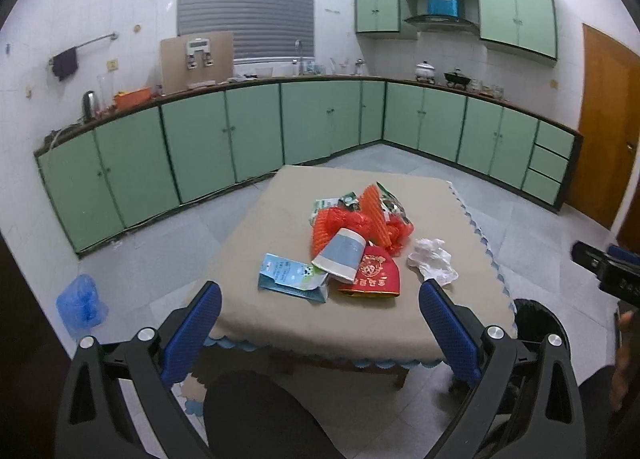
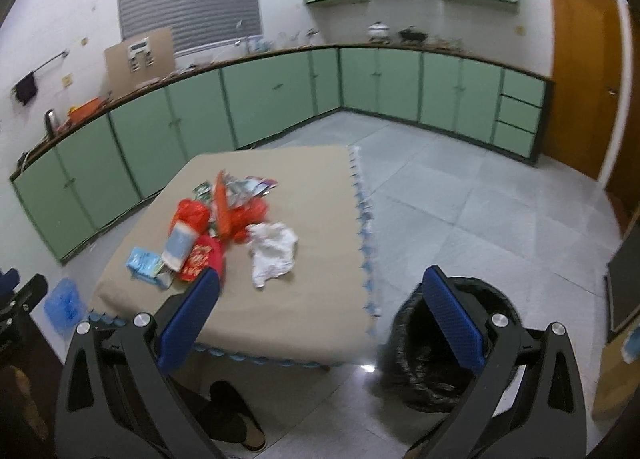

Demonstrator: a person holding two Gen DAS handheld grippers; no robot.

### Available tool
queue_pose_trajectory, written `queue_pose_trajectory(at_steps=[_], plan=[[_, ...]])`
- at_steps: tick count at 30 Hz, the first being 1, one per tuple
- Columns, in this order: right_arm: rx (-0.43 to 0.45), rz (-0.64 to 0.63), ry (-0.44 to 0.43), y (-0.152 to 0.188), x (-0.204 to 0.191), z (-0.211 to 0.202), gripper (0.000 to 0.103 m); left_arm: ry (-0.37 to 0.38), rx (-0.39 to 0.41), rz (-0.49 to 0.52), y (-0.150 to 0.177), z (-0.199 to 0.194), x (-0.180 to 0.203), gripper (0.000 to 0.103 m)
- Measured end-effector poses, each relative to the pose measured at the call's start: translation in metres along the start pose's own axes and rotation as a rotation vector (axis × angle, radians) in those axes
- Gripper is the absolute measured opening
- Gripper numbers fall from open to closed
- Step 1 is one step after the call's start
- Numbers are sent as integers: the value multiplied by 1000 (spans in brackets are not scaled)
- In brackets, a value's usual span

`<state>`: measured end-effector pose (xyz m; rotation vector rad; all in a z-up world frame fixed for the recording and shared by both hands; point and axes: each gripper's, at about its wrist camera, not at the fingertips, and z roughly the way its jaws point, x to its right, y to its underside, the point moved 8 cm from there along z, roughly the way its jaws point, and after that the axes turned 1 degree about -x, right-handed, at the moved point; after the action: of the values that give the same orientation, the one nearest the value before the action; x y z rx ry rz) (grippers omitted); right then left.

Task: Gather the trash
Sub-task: 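Move the right tool to the white crumpled tissue and close on it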

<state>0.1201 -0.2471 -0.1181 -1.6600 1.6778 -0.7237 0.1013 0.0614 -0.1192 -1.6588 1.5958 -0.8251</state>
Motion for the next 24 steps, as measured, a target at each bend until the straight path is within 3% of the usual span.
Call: queue_pose_trajectory(at_steps=[5, 7, 9, 14, 24], plan=[[-25, -66, -51, 0, -24, 28, 95, 30, -33, -9, 0, 21, -2, 97], [-53, -83, -71, 1, -30, 43, 81, 39, -26, -18, -2, 29, -3, 97], [-81, -89, -90, 3, -35, 58, 74, 36, -31, -17, -1, 40, -3, 97], [-110, -120, -105, 8, -43, 90, 74, 43, -32, -13, 1, 65, -2, 97], [-157, -129, -133, 18, -51, 156, 71, 69, -88, -1, 15, 123, -4, 82]])
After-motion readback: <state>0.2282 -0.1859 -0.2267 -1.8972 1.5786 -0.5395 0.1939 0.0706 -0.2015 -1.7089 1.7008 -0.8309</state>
